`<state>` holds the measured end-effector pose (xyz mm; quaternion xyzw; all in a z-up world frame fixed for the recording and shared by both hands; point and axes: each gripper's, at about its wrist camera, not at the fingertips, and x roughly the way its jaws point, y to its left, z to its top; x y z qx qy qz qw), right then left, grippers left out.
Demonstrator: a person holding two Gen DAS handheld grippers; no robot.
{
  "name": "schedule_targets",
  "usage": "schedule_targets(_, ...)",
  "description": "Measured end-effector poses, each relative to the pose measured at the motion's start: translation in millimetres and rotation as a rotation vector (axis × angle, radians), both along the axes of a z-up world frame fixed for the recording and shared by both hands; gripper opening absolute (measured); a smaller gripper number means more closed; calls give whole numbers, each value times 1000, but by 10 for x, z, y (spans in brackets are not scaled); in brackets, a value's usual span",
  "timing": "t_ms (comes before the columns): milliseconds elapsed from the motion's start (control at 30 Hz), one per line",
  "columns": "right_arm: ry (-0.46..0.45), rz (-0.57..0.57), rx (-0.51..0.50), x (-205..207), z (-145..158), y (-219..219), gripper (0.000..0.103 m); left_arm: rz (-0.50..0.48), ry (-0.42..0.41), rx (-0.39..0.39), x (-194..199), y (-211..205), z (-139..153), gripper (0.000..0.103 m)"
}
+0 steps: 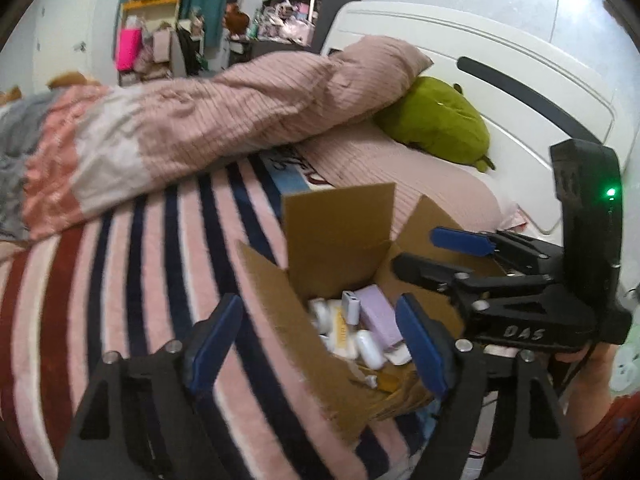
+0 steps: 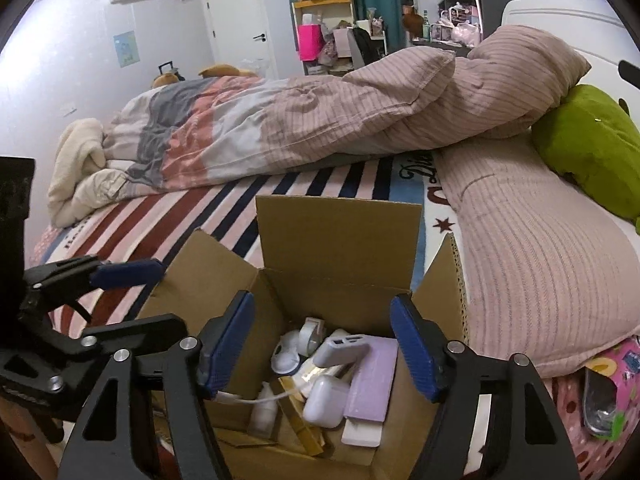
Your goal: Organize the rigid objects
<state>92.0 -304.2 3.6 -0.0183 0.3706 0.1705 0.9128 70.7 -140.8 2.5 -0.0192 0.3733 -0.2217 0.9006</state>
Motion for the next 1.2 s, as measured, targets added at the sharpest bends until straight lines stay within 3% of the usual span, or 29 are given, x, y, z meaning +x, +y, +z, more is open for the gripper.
schedule_targets(167,-63,6,57,-160,164,-22,67,74,-57,16,-146,232,139,89)
schedule_targets(367,-220,-13,53,-406,425,-22,68,166,-134,29,-341,493,313,98)
schedule_targets(500,-324,33,70,-607,541,23,88,251,-198,39,-490,684,421,102)
schedule_targets(600,-402,96,45,-768,576,148,94,302,-215,62,-555,783,442,102)
schedule_targets(833,-364,215,81,-810,469,331,95,363,-212,73,-628,922,412,102)
schedule_targets(1200,-336,202,92,-818,384,348,95,386,-197,81,-626,940,378,102)
